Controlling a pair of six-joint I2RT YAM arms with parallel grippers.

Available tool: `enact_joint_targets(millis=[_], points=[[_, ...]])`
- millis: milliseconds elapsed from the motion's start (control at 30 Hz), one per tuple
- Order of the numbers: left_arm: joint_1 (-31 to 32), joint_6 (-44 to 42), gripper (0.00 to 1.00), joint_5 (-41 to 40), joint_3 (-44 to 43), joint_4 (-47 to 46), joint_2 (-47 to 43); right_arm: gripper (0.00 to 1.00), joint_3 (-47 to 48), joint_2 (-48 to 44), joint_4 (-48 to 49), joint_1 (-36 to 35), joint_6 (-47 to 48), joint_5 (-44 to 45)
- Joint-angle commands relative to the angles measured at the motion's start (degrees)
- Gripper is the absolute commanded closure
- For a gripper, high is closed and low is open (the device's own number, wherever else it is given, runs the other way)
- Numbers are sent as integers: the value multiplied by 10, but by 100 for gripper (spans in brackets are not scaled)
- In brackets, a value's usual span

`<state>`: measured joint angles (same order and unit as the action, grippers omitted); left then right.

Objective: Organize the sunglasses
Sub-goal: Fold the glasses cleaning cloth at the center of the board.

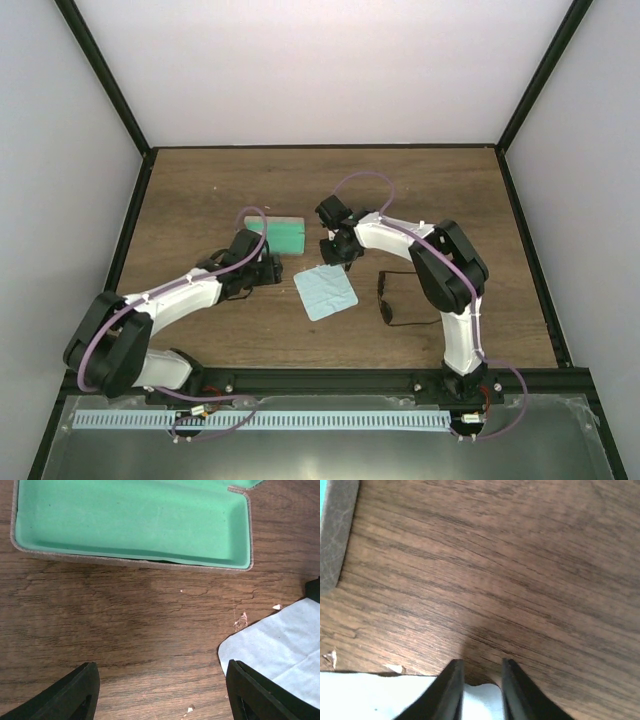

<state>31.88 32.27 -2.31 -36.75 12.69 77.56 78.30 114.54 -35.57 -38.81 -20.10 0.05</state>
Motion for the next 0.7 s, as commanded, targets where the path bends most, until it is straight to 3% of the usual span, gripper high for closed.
enact_joint_targets(millis=[0,200,667], points=[[3,-10,28,0,-11,0,11,84,16,9,-7,0,1,7],[4,-14,29,10,-15,-8,20,99,-1,-9,-7,0,-6,1],[31,-37,18,44,-62,-52,109,99,-11,-46,-19,7,-24,14]])
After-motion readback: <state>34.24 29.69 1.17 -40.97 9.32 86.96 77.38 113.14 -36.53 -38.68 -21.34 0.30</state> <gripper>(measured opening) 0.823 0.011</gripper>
